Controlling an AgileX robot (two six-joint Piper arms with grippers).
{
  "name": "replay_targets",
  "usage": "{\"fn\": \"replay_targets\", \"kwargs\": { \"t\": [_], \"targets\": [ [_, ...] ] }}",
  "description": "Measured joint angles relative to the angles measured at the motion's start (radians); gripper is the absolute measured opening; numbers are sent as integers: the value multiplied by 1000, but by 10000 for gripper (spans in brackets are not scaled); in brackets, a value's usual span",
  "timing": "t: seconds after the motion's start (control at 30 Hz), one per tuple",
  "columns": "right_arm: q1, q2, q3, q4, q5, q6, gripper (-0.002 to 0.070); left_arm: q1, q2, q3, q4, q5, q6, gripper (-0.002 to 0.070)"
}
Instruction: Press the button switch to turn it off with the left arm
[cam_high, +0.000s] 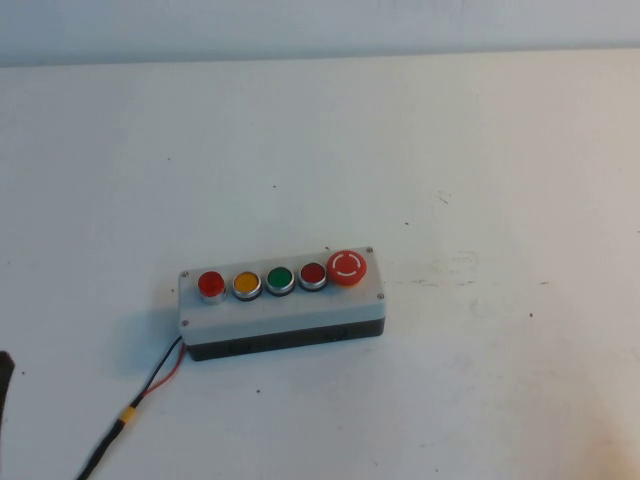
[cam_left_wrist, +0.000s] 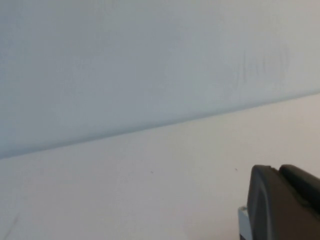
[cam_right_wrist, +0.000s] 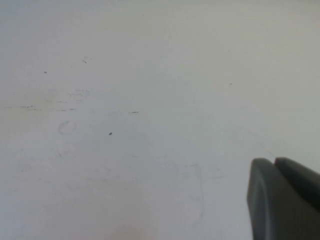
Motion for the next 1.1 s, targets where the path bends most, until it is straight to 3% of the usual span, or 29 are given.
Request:
{"fn": "replay_targets", "kwargs": {
  "t": [0.07, 0.2, 0.53, 1.1],
  "targets": [
    [0, 0, 0, 0, 0, 0, -16, 24, -54, 58, -11, -62, 9, -2],
    [0, 0, 0, 0, 0, 0, -16, 37, -150, 76, -23, 4, 13, -2],
    [0, 0, 0, 0, 0, 0, -16, 56, -190, 77, -25, 462, -52, -2],
    [0, 0, 0, 0, 0, 0, -16, 56, -193, 77, -23, 468, -61, -2]
  ]
}}
